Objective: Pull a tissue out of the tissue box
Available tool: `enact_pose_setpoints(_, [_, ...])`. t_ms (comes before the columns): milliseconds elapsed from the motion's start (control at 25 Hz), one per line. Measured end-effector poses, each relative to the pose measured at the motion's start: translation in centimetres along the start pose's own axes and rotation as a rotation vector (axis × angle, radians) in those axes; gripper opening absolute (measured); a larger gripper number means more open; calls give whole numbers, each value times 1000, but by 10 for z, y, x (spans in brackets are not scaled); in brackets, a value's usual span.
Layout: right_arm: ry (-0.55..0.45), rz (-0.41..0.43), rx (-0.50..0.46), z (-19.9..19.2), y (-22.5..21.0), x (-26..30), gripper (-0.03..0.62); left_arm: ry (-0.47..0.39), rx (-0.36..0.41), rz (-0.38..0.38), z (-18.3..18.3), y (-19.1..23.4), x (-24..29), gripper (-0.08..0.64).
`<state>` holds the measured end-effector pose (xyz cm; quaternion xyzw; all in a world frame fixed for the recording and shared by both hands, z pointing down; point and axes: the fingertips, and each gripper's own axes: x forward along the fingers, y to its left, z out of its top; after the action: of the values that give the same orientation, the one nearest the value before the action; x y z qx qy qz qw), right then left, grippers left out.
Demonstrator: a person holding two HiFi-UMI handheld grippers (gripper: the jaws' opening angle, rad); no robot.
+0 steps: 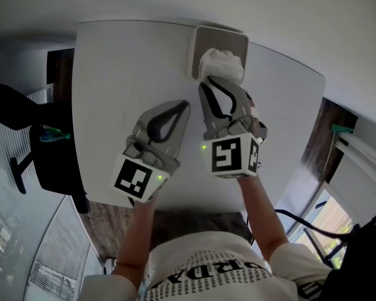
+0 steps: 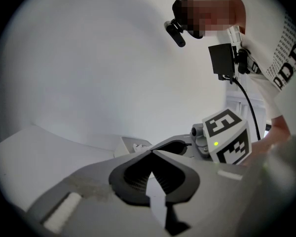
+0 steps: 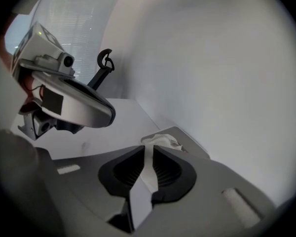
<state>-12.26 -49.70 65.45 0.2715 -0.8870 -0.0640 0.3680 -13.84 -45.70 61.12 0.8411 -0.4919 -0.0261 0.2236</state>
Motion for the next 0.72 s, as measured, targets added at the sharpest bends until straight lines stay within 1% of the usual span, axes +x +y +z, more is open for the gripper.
enact_pose_setpoints(80, [12,28,-5,-1,9,2,9,0,-1,-2,-1,1,-1,-8])
enact_pose_setpoints(160, [55,63,13,-14,20,7,9,-2,-2,-3,-1,2,-2,-8])
enact_pose_setpoints(240, [83,78,27,-25,26,9,8,-3,-3,-6,-1,1,-3,-8])
enact_pose_setpoints(720, [58,72,29,-20,20,-5,9,-7,-3,-10,1,-5,1,-8])
